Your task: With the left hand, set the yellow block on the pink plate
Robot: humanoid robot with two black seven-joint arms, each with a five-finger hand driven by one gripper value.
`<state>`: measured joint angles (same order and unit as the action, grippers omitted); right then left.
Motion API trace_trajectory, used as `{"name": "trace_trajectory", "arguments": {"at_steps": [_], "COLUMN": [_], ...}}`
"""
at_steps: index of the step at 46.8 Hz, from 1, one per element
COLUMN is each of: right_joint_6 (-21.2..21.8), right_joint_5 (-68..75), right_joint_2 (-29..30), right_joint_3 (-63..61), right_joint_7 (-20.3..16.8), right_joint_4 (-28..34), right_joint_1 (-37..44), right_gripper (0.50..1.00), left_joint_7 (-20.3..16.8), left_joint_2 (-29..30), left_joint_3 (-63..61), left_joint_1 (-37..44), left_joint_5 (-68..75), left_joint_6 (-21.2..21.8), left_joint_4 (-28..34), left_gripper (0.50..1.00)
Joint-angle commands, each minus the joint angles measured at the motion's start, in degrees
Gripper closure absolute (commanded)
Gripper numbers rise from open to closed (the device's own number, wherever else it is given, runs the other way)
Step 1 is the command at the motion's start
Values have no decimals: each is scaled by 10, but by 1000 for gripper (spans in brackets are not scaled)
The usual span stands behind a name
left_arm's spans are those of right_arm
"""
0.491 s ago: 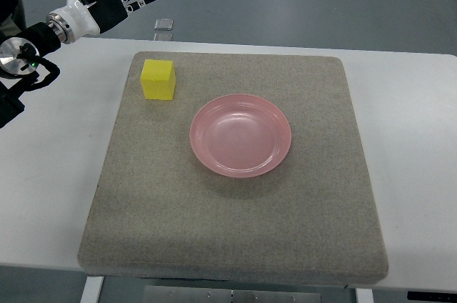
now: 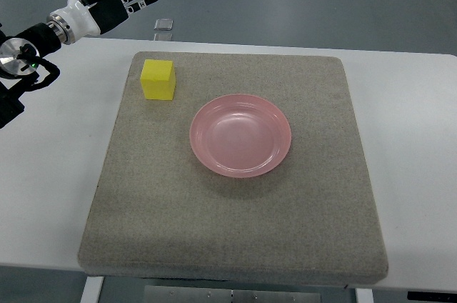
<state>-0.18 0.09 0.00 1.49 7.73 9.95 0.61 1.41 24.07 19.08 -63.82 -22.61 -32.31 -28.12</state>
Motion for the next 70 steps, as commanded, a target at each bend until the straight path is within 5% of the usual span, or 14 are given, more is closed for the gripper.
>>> {"name": "trace_trajectory", "arguments": {"at_steps": [1,15,38,45,60,70], "right_joint_6": [0,0,0,0,0,0], "right_joint_5": [0,0,0,0,0,0], "right_joint_2": [0,0,0,0,0,0], "right_joint_3": [0,0,0,0,0,0], "right_joint_7": [0,0,0,0,0,0], "right_joint_4": [0,0,0,0,0,0], "right_joint_1": [0,0,0,0,0,0], "right_gripper": [576,576,576,576,576,576], "left_joint_7": [0,-6,-132,-145,-145,-145], "left_joint_2": [1,5,24,24,16,13], "left_joint_3": [-1,-22,-23,-27,-104,-152], "left_joint_1": [0,-15,-48,-49,-55,-65], "left_joint_5": [0,105,621,716,823,834], "left_joint_6": [-1,-11,-3,1,92,111], "left_joint_4": [2,4,-10,-23,-51,-63], "left_gripper": [504,504,504,504,504,504]}}
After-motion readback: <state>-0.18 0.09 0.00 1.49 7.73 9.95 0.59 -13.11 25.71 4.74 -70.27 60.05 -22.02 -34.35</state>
